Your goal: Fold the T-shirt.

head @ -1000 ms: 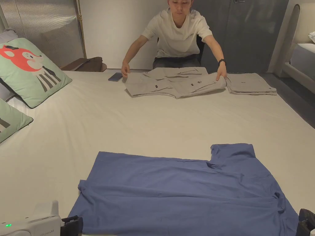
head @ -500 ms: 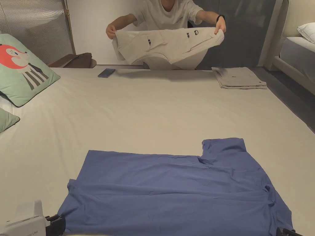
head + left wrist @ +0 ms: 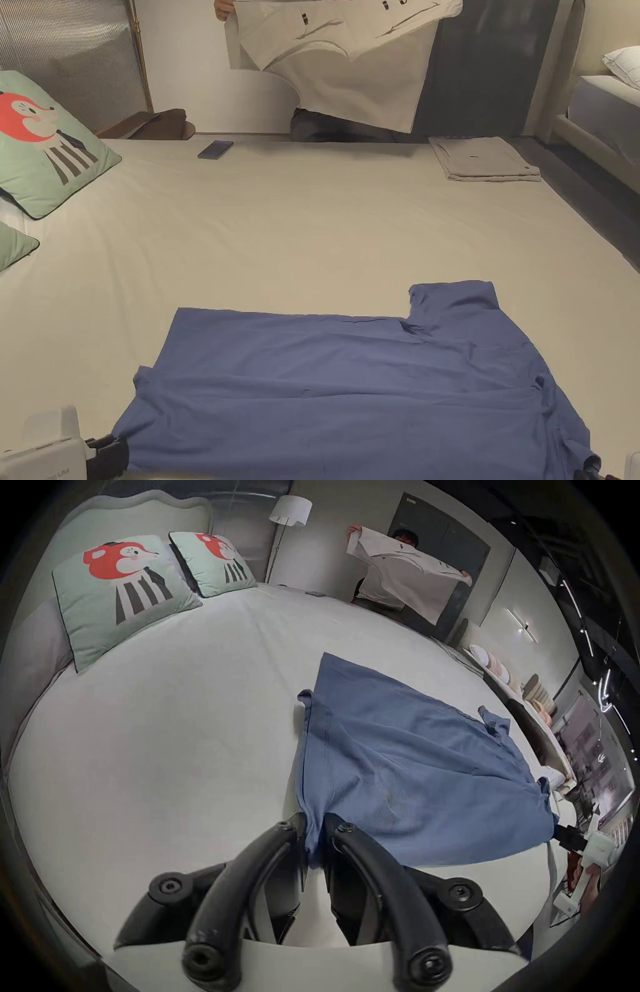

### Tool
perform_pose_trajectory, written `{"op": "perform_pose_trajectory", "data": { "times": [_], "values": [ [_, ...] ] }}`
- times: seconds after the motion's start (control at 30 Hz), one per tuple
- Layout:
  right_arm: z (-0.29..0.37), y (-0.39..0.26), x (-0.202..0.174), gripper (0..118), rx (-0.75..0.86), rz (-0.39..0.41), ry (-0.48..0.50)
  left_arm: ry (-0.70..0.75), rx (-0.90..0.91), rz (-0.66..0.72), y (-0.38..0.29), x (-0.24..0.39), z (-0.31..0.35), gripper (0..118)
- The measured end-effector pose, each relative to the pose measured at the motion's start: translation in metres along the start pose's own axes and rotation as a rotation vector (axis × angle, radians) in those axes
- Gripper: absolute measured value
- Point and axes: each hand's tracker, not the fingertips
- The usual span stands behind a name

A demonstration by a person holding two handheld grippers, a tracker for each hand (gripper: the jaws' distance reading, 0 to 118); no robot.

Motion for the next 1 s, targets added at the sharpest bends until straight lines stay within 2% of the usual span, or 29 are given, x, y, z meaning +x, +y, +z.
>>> {"op": "perform_pose_trajectory", "data": {
  "times": [0.37, 0.53, 0.77, 1.0],
  "values": [
    [0.057, 0.022, 0.009, 4, 0.082, 0.012, -0.015, 0.024, 0.014, 0.068, -0.013, -0.004, 0.055, 5],
    [0.075, 0.009, -0.005, 4, 0.014, 0.024, -0.029, 0.052, -0.028, 0.135, -0.047, -0.019, 0.071, 5],
    [0.069, -0.020, 0.007, 4, -0.097, -0.011, -0.038, 0.095, -0.075, 0.174, -0.079, -0.030, 0.069, 5],
    [0.051, -0.036, 0.014, 4, -0.148, -0.035, -0.048, 0.147, -0.081, 0.093, -0.084, -0.023, 0.056, 5]
  ]
}}
